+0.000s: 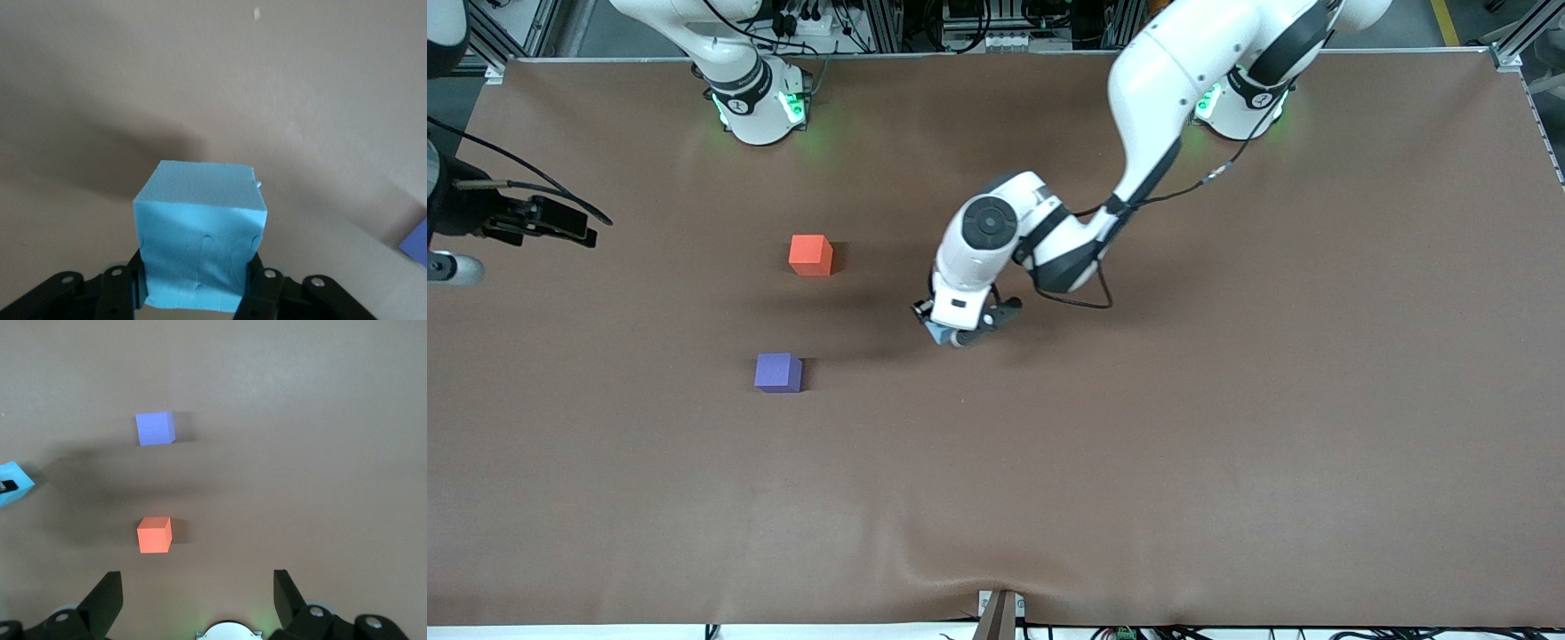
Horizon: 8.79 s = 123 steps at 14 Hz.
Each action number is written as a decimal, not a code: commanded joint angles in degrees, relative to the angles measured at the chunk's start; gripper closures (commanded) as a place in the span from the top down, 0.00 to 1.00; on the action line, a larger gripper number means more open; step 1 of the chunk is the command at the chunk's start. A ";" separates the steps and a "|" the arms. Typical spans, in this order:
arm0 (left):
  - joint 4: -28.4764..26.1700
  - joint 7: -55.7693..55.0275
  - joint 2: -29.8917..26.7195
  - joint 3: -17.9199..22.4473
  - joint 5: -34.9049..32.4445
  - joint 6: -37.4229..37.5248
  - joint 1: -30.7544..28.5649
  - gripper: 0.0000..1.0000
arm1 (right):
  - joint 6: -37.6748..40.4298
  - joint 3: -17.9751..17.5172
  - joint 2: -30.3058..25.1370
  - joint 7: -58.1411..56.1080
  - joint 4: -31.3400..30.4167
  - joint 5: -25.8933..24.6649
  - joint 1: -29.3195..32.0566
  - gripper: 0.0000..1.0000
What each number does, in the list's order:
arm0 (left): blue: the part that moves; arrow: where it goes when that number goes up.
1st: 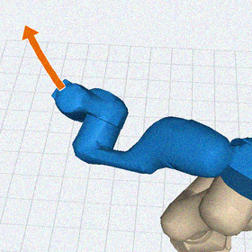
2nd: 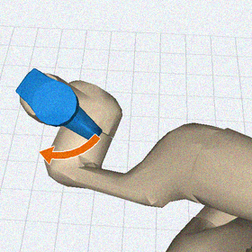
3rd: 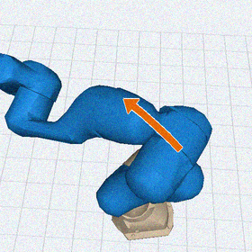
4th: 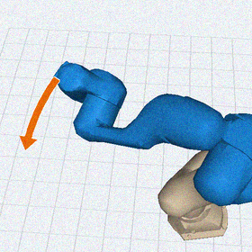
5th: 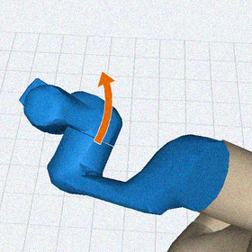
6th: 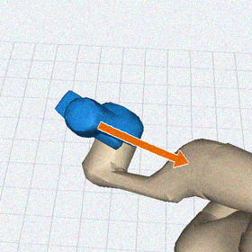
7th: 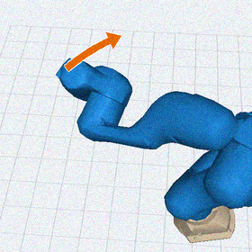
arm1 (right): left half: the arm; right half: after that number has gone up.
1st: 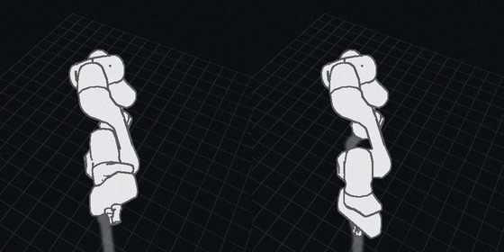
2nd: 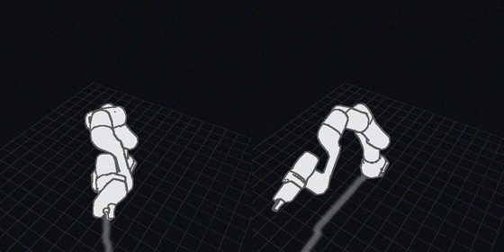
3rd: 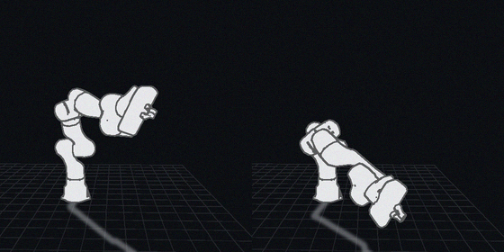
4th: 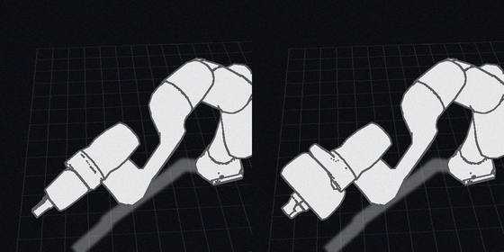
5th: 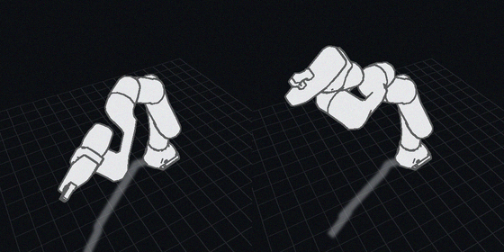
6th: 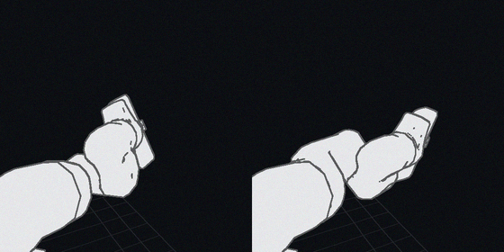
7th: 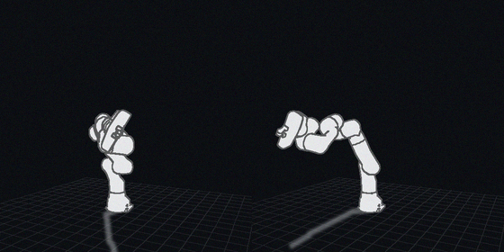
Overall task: Place blue block between orange and purple blocks
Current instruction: 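Carry the blue block toward the table middle and set it down, then grasp the blue block with the right gripper while the left gripper withdraws, then carry the blue block with the right gripper between orange and purple blocks, then lower the blue block and open the right gripper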
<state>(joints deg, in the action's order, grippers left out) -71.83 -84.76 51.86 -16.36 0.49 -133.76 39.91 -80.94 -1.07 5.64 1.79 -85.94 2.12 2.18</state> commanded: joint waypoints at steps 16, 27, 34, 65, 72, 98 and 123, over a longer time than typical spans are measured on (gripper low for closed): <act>2.74 0.21 3.00 9.93 0.39 -3.09 9.05 1.00 | -0.97 -0.51 7.28 -0.03 -1.50 1.48 0.81 1.00; 0.81 20.06 -25.65 10.29 -1.54 35.20 -11.06 1.00 | -13.62 -0.86 11.58 11.54 -7.92 4.64 -17.70 1.00; 0.37 50.18 -33.48 10.03 -0.93 49.47 -28.01 1.00 | -41.64 -0.68 19.50 18.88 -14.33 6.85 -33.20 1.00; -23.71 74.65 -55.10 10.38 -0.66 41.82 -46.59 1.00 | -61.70 -0.51 23.27 5.07 -26.64 -6.43 -41.45 1.00; -23.71 73.95 -55.64 10.20 -0.31 42.44 -47.73 1.00 | -61.63 -0.42 23.64 4.54 -26.91 -10.12 -40.15 0.26; -21.52 76.67 -58.89 2.82 1.62 48.77 -47.03 1.00 | -59.25 -0.77 6.93 9.02 -46.95 5.44 -14.31 0.00; -22.39 77.55 -58.54 3.35 1.62 48.07 -47.64 1.00 | -21.66 -0.25 9.30 7.98 -6.14 3.60 -8.08 1.00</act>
<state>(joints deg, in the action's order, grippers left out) -94.24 -8.72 -6.44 -12.99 1.07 -85.87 -7.30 -108.17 -0.86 12.95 11.62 -102.29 6.26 -8.55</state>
